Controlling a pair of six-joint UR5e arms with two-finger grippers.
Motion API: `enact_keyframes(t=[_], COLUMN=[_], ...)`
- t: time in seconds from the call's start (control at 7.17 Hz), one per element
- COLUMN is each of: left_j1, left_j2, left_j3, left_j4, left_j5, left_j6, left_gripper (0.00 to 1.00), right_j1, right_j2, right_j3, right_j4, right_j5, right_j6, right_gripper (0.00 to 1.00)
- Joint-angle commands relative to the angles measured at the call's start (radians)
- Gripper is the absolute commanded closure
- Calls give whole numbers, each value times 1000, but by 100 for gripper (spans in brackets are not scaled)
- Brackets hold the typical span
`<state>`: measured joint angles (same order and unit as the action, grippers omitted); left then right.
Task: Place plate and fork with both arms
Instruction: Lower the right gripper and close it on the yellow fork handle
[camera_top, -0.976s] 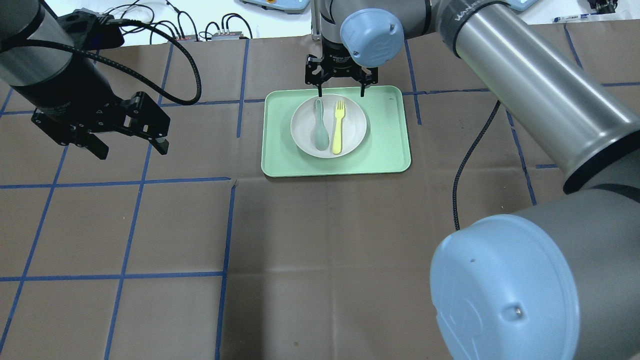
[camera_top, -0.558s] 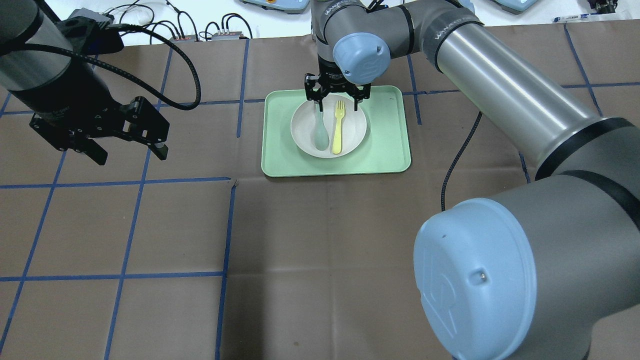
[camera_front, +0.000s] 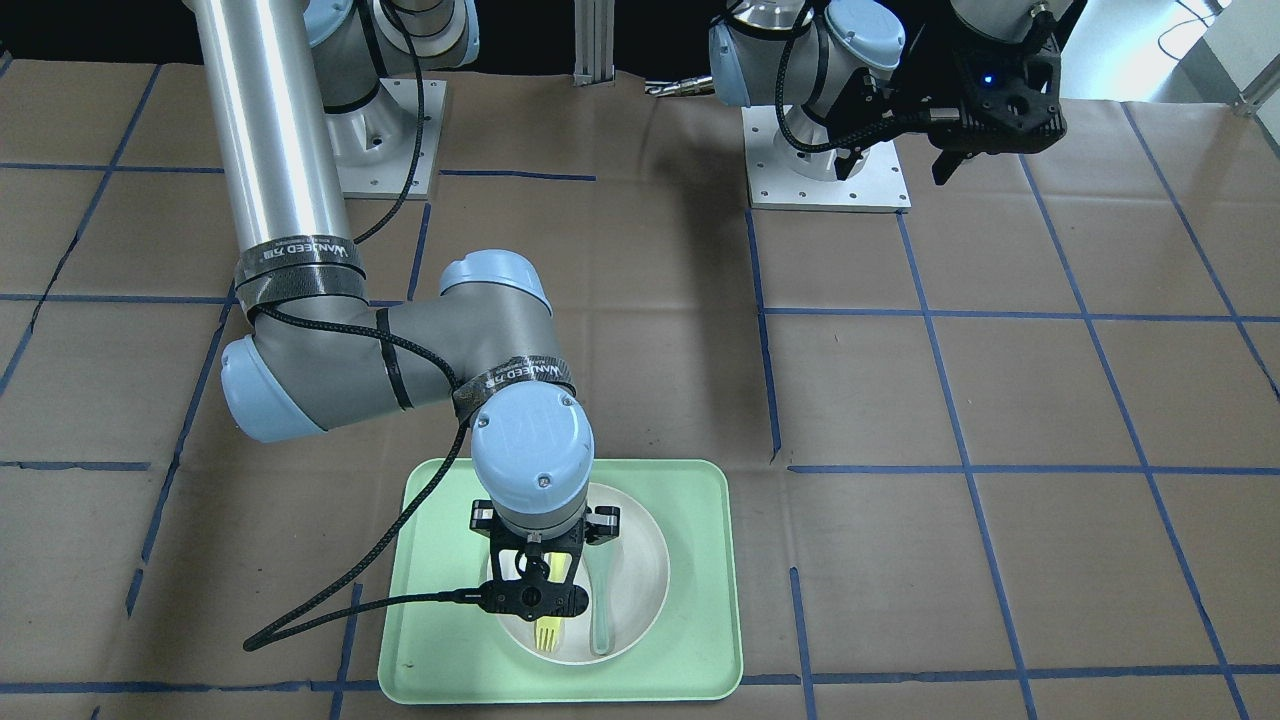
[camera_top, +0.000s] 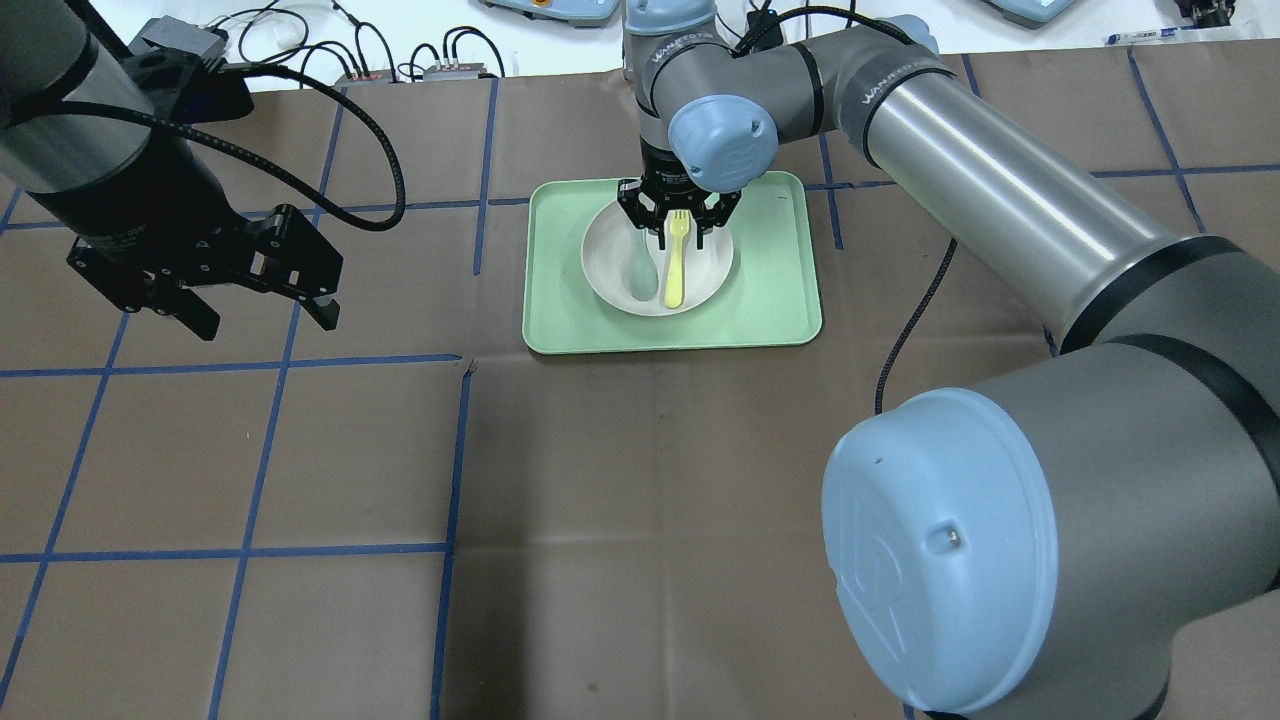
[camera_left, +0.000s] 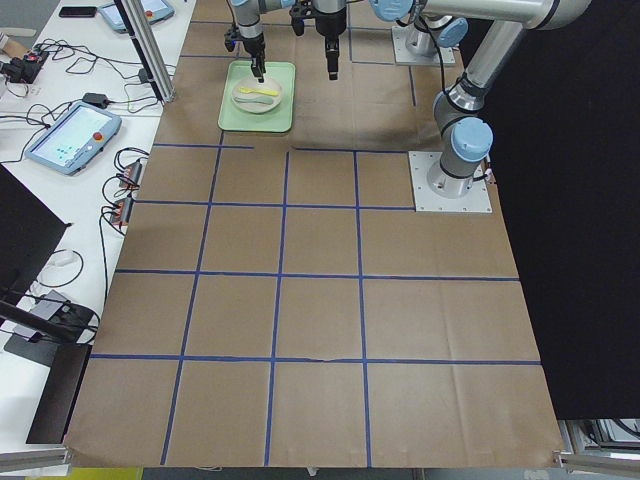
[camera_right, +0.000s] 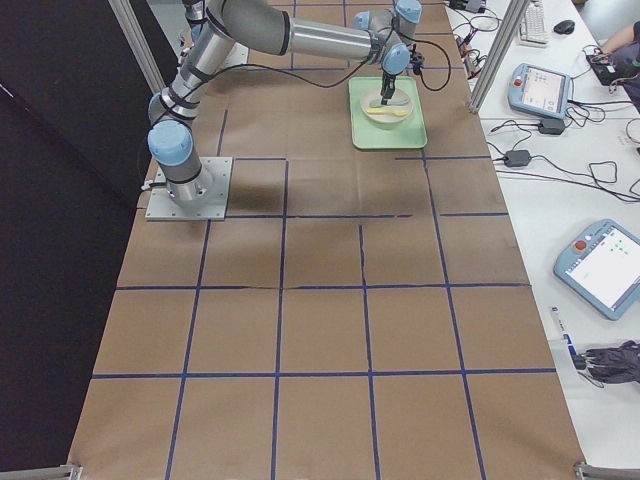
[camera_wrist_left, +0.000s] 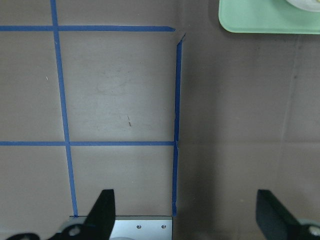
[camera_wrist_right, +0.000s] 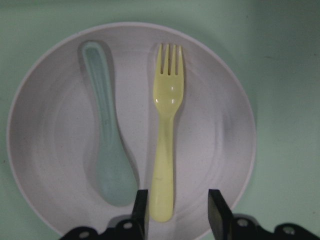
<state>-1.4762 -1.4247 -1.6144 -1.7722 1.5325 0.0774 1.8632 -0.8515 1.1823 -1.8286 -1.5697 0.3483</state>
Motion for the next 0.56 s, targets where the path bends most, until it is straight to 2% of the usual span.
enact_keyframes(t=[0.0,0.14,0.42], left_j1=[0,0,0], left_j2=[0,0,-8], left_j3=[-1,-2,-2], left_j4=[-1,-1,-1], left_j5=[0,0,0], left_j6=[-1,-2,1], left_gripper=[0,0,0], right_j1=[-4,-4,-6], right_j2=[20,43,66], right_j3=[0,0,-7], right_j4=[-17,-67,-83], right_j5=[10,7,5], right_j6=[26,38,41], right_gripper=[56,55,54])
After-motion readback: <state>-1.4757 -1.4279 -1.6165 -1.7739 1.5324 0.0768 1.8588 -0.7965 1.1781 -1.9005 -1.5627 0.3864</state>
